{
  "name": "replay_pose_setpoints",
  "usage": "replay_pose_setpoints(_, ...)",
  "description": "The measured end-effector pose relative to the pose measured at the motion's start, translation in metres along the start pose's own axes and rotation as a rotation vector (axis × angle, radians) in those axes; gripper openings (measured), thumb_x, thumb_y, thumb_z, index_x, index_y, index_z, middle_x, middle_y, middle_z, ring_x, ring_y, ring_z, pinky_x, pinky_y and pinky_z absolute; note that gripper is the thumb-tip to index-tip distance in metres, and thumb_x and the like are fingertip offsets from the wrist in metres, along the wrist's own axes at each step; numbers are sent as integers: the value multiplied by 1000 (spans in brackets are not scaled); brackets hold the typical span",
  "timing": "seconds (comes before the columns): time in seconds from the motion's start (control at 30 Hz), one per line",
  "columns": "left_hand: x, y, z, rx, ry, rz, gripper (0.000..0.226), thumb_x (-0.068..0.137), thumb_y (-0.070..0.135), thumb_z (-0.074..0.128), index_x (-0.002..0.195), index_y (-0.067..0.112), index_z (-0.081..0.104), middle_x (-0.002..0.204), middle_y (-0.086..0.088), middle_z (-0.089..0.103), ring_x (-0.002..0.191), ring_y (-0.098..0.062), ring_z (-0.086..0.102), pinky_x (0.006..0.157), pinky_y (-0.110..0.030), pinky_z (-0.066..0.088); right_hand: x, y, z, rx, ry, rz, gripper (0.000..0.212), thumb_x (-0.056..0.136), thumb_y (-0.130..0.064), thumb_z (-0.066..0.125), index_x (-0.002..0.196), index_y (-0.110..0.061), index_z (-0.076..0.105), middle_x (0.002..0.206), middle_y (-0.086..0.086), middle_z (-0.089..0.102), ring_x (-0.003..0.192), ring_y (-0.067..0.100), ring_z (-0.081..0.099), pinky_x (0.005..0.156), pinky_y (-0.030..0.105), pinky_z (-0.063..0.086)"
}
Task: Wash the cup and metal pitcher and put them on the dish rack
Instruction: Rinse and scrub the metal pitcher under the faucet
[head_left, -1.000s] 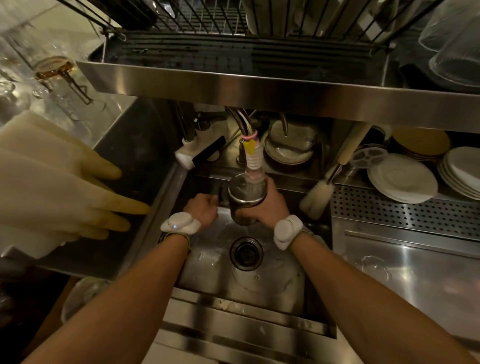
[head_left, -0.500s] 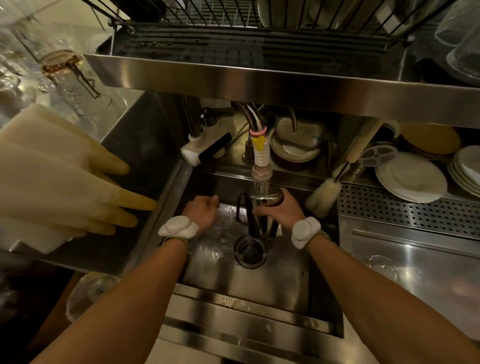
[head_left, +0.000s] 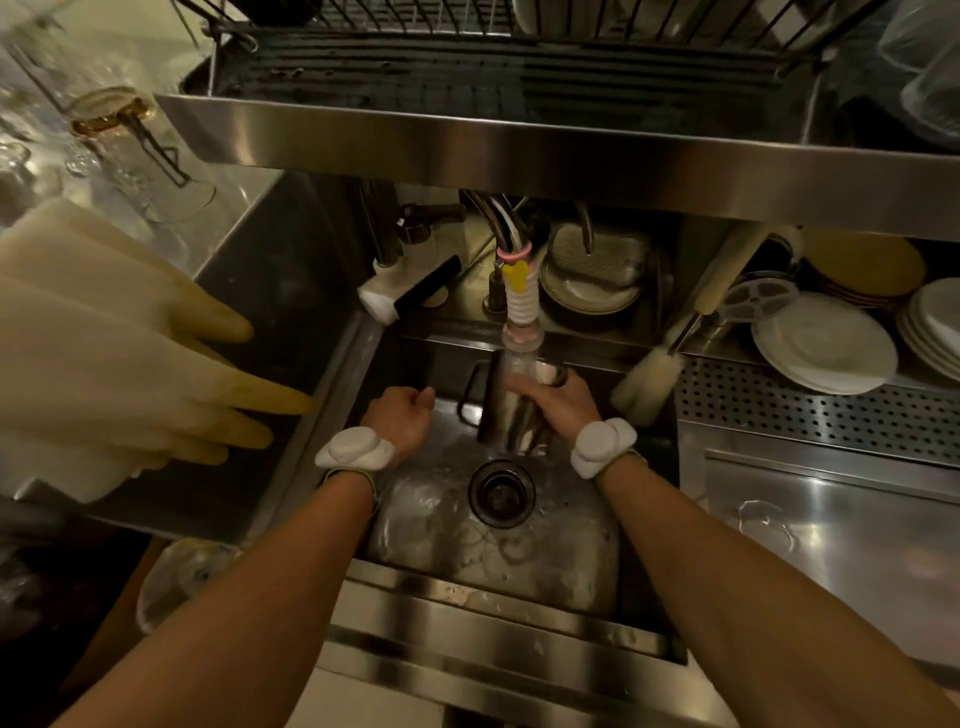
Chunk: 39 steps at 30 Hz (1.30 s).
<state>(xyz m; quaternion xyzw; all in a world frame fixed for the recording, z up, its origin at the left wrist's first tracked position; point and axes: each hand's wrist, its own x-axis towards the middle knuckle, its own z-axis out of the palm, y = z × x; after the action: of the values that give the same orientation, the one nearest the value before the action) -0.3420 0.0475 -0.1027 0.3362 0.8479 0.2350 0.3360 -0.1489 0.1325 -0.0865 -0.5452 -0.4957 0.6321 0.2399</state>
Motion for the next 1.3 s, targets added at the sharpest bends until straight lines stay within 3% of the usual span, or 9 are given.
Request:
replay_pose_setpoints(0.13,1,7,2,13,19,21,45,95,45,39,95,11,69,100,-18,72,97,-39,66,91,-45,53,-5,-2,6,-112,-85,0,43,59,-32,87,93,-22,64,97,-1,71,93,18,67,86,33,54)
replay_pose_setpoints(0.27,-2,7,8,60,15,42,43,94,45,41,89,12,68,97,-17,72,94,-38,67,88,-44,53,-6,-3,-10,-250,-8,-42,89,50,-32,91,127,-12,49,114,-1,64,103,17,61,92,30,50)
replay_pose_setpoints(0.43,-2,9,1,73,14,19,43,94,47,40,94,15,69,99,-15,72,95,-37,67,89,-44,53,-14,-11,13,-363,-61,-166,87,54,-29,90,127,-19,45,114,-5,59,100,10,55,85,22,44)
replay_pose_setpoints(0.5,-2,11,-2,70,14,33,43,93,48,40,93,16,69,98,-15,72,94,-38,67,89,-44,53,-13,-8,9,-431,-20,-190,93,49,-36,90,129,-23,44,120,-3,60,105,14,57,90,27,47)
replay_pose_setpoints(0.6,-4,11,-3,69,11,47,44,91,49,40,88,14,68,96,-15,72,94,-38,67,88,-44,54,-8,-9,5,-586,88,-197,107,35,-59,80,130,-32,39,126,1,58,116,28,55,98,48,46)
replay_pose_setpoints(0.73,-7,12,-4,86,3,41,44,92,50,41,92,16,69,97,-14,73,92,-36,68,88,-44,54,-11,-19,22,-599,46,-236,99,31,-66,76,120,-34,48,118,-2,62,111,26,59,96,47,49)
replay_pose_setpoints(0.93,-11,15,1,105,-15,62,43,94,46,43,95,12,69,101,-17,72,97,-38,66,90,-43,52,-20,-8,-12,-670,45,-203,108,37,-58,81,132,-34,35,127,2,59,118,28,54,102,49,43)
replay_pose_setpoints(1.13,-12,21,0,124,-32,50,42,95,43,45,97,10,69,101,-18,72,97,-37,67,89,-41,53,-21,-13,-1,-466,-31,-197,103,50,-30,91,134,-21,34,126,1,59,114,19,57,90,23,45)
replay_pose_setpoints(1.3,-16,37,-4,150,-7,85,30,94,30,51,115,14,65,120,-13,67,115,-34,59,96,-35,47,-21,1,-21,-325,85,-97,97,54,-22,91,131,-15,34,125,3,54,112,17,53,94,25,44)
